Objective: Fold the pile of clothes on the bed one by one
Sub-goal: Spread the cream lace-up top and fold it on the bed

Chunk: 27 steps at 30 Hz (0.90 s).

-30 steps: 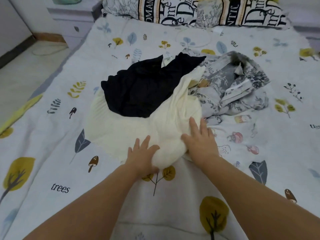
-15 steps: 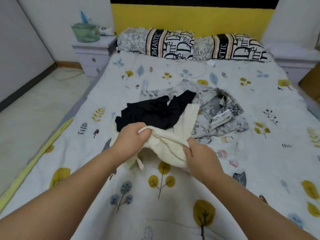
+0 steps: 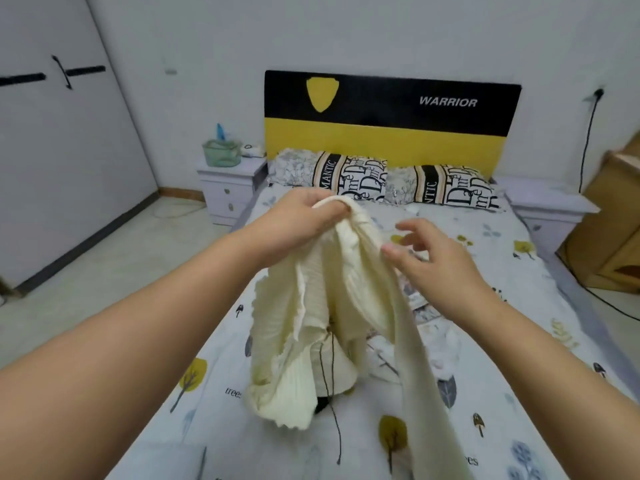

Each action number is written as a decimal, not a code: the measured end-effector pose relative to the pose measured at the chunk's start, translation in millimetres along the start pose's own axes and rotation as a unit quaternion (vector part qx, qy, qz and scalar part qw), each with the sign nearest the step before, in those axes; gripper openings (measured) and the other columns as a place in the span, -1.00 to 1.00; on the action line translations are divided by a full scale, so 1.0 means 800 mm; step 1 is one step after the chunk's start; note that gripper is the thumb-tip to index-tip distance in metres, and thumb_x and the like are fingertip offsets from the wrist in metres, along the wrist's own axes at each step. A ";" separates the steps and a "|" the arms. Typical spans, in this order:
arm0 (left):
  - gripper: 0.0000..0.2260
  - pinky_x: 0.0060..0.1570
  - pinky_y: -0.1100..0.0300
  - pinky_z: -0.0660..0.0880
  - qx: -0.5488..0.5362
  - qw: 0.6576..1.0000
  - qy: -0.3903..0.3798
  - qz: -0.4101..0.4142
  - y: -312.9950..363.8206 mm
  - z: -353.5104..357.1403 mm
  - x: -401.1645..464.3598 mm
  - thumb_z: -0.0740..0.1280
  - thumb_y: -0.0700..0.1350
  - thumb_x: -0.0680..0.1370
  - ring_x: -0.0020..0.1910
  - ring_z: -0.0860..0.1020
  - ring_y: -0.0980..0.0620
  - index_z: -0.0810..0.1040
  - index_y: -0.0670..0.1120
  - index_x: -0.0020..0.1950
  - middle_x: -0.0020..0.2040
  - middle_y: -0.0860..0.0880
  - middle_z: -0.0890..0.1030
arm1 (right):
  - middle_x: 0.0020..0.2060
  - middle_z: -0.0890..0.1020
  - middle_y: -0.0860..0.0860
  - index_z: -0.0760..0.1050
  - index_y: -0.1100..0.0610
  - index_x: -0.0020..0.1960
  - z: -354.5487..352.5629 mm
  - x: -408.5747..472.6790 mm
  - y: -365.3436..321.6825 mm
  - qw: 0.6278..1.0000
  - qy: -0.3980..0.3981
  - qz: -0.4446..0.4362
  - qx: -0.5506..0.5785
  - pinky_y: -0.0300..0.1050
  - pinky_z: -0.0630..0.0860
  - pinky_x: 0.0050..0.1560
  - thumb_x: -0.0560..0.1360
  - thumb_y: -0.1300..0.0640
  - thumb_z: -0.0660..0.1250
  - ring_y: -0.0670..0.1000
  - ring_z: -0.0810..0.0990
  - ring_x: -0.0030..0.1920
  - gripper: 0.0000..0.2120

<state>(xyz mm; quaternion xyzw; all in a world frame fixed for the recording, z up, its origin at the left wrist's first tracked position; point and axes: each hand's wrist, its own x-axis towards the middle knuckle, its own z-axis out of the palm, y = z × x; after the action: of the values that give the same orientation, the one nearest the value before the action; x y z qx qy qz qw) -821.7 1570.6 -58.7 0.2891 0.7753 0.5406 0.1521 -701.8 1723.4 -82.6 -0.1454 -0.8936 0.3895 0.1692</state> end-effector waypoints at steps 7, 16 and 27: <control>-0.80 -0.20 0.14 0.40 0.018 0.996 0.042 0.073 0.089 -0.023 -0.061 0.27 -0.12 0.55 -0.23 0.49 0.00 0.58 -0.25 -0.04 -0.20 -0.11 0.55 | -0.16 0.57 0.03 0.47 0.10 -0.08 -0.015 -0.012 -0.098 0.996 0.029 -0.047 -0.075 -0.07 0.44 -0.18 0.48 0.24 0.23 0.12 0.52 -0.06 -0.92; -0.56 0.16 0.43 0.38 0.042 0.991 -0.123 -0.015 0.004 -0.045 -0.148 0.45 -0.04 0.44 0.18 0.43 0.36 0.36 0.11 0.25 0.20 0.18 0.47 | -0.16 0.61 0.13 0.53 0.20 -0.03 -0.112 -0.024 -0.219 0.947 0.154 -0.044 0.280 0.06 0.62 -0.12 0.43 0.33 0.17 0.12 0.63 -0.10 -0.80; -0.82 -0.17 0.15 0.43 -0.114 0.988 0.079 -0.069 -0.004 -0.065 -0.142 0.16 -0.18 0.60 -0.20 0.55 -0.05 0.52 -0.19 -0.07 -0.15 -0.20 0.59 | -0.09 0.62 0.03 0.52 0.14 0.10 -0.213 -0.090 -0.208 0.937 0.195 0.079 0.279 -0.19 0.58 -0.21 0.57 0.22 0.20 -0.10 0.58 -0.29 -0.83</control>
<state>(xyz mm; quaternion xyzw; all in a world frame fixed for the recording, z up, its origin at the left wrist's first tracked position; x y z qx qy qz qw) -761.9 1461.0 -51.3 0.1725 0.7362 0.6348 0.1591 -587.2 1696.5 136.9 -0.2361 -0.6836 0.5996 0.3428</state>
